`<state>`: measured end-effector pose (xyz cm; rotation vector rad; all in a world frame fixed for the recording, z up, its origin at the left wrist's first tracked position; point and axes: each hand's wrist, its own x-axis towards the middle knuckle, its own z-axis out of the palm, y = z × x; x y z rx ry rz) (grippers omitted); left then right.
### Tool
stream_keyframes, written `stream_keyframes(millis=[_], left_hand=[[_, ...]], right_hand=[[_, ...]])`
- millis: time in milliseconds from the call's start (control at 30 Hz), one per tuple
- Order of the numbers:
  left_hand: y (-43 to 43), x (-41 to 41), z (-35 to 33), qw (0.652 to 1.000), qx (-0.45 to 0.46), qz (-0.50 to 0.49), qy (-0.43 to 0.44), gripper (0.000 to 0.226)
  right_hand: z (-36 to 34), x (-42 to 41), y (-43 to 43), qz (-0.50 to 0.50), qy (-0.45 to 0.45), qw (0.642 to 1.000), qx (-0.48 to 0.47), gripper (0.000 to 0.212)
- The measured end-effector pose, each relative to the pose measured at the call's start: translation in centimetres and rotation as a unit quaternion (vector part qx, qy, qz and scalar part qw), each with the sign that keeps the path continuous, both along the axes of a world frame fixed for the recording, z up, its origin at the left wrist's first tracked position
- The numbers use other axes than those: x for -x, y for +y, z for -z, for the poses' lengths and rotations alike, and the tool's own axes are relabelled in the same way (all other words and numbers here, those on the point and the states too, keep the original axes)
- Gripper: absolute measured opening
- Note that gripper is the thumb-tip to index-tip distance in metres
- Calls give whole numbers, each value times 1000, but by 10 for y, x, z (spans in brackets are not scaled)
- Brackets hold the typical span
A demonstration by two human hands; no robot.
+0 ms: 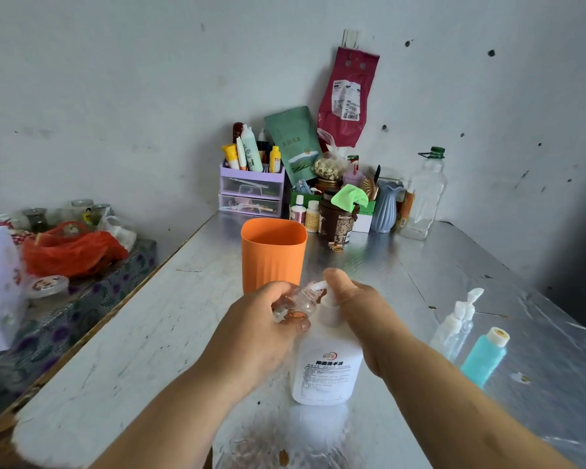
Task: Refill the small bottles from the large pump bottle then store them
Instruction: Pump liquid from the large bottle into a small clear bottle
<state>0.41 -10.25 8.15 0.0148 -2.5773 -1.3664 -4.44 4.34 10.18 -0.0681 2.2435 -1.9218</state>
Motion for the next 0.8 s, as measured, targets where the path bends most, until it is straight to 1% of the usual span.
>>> stream_keyframes(millis=[100,233,500,800], left_hand=[[0,0,-5,1000,2,-3,5,32],[0,-1,-8,1000,6,-4,8,36],[-1,0,-5,1000,6,2,9,35],[-1,2,4,1000,1,1,-1,33]], right_hand=[[-6,2,0,13,-5,1000,-14,27],[-6,5,-1,26,0,999,-27,30],[0,2,-1,31,16,999,-19,34],[8,2,-1,21,30,999,-6,24]])
